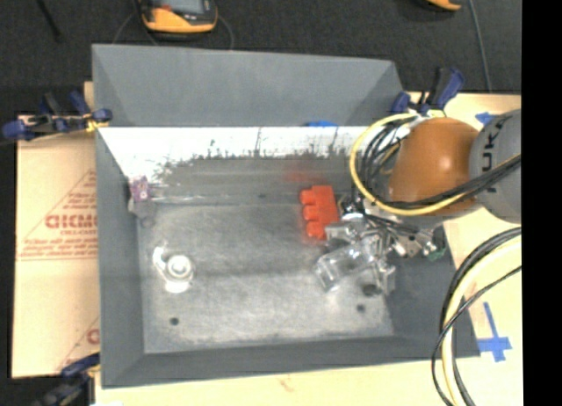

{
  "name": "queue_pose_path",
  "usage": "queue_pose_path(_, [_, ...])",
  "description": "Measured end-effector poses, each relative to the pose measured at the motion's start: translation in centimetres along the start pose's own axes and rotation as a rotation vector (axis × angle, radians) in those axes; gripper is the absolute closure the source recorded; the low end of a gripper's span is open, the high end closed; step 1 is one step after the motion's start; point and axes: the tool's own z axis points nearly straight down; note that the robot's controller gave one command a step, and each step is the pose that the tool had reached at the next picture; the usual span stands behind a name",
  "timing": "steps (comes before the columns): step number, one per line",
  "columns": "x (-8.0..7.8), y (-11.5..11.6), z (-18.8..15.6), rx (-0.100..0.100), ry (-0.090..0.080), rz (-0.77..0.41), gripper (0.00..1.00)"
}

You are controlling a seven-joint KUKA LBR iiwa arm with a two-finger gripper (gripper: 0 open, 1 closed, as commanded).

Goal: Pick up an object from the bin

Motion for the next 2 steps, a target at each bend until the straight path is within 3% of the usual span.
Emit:
queue_pose_path(1, [-0.2, -0.1, -0.4, 0.006, -0.01, 0.004, 1.0])
queue_pose_path(2, [1.3, -4.2, -12.0, 0.007, -0.006, -0.396, 1.0])
